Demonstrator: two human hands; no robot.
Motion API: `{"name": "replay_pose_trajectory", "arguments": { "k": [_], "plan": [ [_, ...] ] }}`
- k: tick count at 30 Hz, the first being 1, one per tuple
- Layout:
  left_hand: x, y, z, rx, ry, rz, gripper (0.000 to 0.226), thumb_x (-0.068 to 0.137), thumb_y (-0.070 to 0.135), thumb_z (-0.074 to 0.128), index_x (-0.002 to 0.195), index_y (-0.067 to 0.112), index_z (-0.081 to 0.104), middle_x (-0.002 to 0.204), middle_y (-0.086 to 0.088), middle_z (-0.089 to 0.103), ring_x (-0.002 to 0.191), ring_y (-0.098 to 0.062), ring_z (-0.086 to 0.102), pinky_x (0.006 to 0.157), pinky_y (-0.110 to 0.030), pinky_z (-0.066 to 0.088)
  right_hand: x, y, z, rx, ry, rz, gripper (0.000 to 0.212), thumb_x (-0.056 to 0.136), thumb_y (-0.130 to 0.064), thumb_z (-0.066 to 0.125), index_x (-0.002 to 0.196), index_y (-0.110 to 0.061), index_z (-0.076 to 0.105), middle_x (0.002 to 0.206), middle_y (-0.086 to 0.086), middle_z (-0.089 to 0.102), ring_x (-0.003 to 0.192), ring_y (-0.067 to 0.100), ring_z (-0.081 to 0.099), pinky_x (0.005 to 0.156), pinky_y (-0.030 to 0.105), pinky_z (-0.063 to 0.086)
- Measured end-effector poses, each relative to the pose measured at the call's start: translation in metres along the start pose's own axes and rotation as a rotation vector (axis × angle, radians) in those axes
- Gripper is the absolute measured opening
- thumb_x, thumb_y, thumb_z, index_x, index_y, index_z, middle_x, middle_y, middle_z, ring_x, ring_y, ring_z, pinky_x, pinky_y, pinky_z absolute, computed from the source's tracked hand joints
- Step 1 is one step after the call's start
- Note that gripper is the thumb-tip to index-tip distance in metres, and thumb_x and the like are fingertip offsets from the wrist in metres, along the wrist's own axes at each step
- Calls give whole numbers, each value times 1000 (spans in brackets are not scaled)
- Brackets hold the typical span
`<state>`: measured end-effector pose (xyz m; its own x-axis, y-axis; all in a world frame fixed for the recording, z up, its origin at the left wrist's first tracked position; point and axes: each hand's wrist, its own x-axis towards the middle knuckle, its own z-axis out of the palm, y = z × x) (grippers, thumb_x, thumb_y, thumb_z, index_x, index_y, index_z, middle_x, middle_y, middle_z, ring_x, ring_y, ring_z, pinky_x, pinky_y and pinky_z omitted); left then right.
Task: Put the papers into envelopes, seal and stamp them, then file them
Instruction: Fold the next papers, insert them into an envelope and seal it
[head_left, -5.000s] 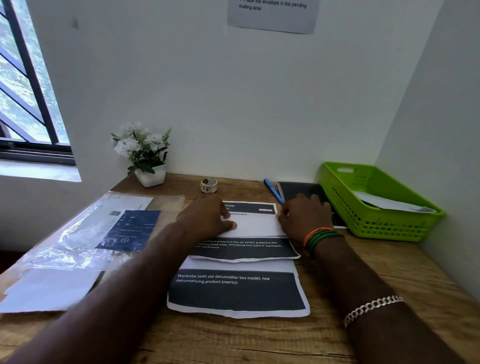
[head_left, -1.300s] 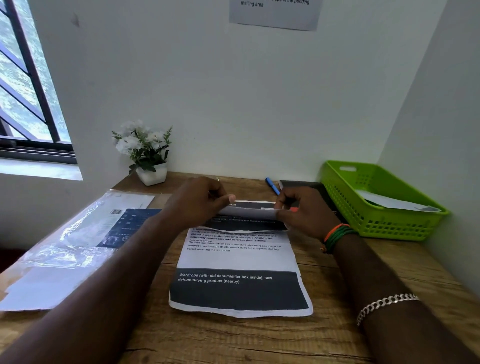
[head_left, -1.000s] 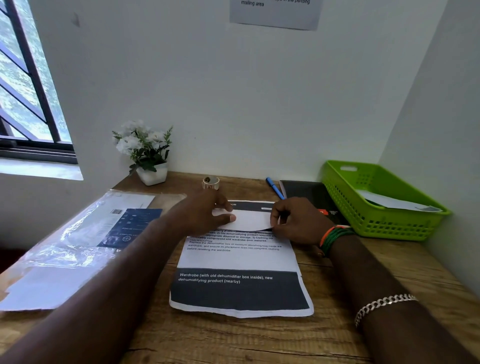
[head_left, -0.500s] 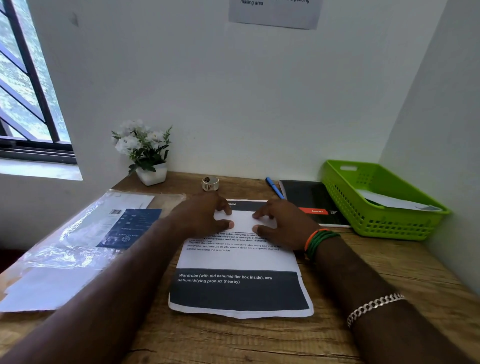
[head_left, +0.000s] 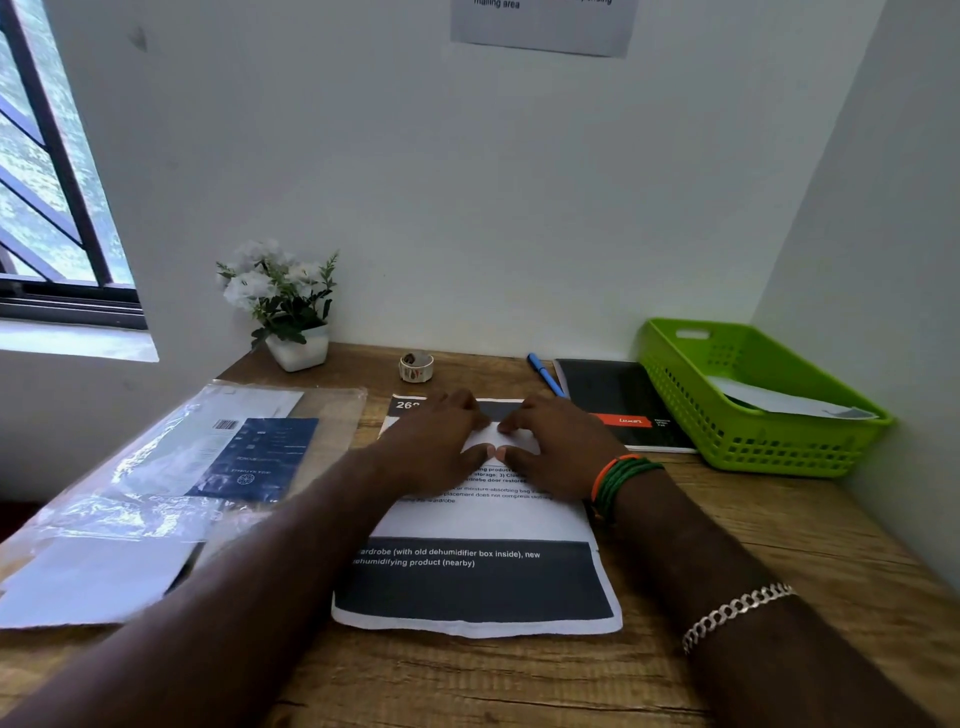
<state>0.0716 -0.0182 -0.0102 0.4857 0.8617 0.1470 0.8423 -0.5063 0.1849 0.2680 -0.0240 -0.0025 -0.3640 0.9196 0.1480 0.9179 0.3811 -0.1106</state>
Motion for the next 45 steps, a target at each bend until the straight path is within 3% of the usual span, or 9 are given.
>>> {"name": "replay_pose_trajectory", "arguments": {
  "k": [8,20,30,34,39,45],
  "plan": [
    [1,-2,2,14,-51,13,56,105,47,45,154,21,40,148,-2,34,138,-20,30,114,-41,35,-1,-6,-1,-44,9,25,41,94,-56,51,129,-36,57,132,-8,52,126,19,48,100,50,46],
    [-6,-21,-22,83,-87,-181,52,101,55,48,142,23,52,149,-3,47,136,-23,44,109,-43,41,-2,-6,-5,-25,-7,63,37,95,-55,50,128,-39,57,132,-11,52,126,15,48,101,48,43],
    [-12,-39,-32,112,-45,-407,47,98,56,54,126,18,58,132,-7,59,118,-27,58,94,-43,50,-3,-5,-5,-10,-9,64,36,95,-55,51,126,-38,58,130,-11,52,122,14,50,100,46,44],
    [-13,-39,-25,165,-11,-338,51,96,59,53,131,22,58,140,-4,53,125,-26,53,101,-47,48,-3,-7,-4,-10,2,64,43,95,-60,46,130,-36,54,131,-8,53,122,17,51,99,48,46],
    [-9,-22,-15,41,-30,-236,52,95,58,57,138,30,53,147,-2,48,134,-24,44,108,-49,44,-4,-9,0,-77,-46,62,56,96,-67,33,147,-44,37,143,-3,43,135,23,40,103,52,43],
    [-9,-21,-14,-9,-29,-237,52,95,54,60,140,29,52,152,-5,43,141,-26,37,113,-49,39,-4,-14,3,-114,-38,75,52,97,-67,29,143,-46,41,144,-2,40,136,24,38,103,55,39]
  ]
}}
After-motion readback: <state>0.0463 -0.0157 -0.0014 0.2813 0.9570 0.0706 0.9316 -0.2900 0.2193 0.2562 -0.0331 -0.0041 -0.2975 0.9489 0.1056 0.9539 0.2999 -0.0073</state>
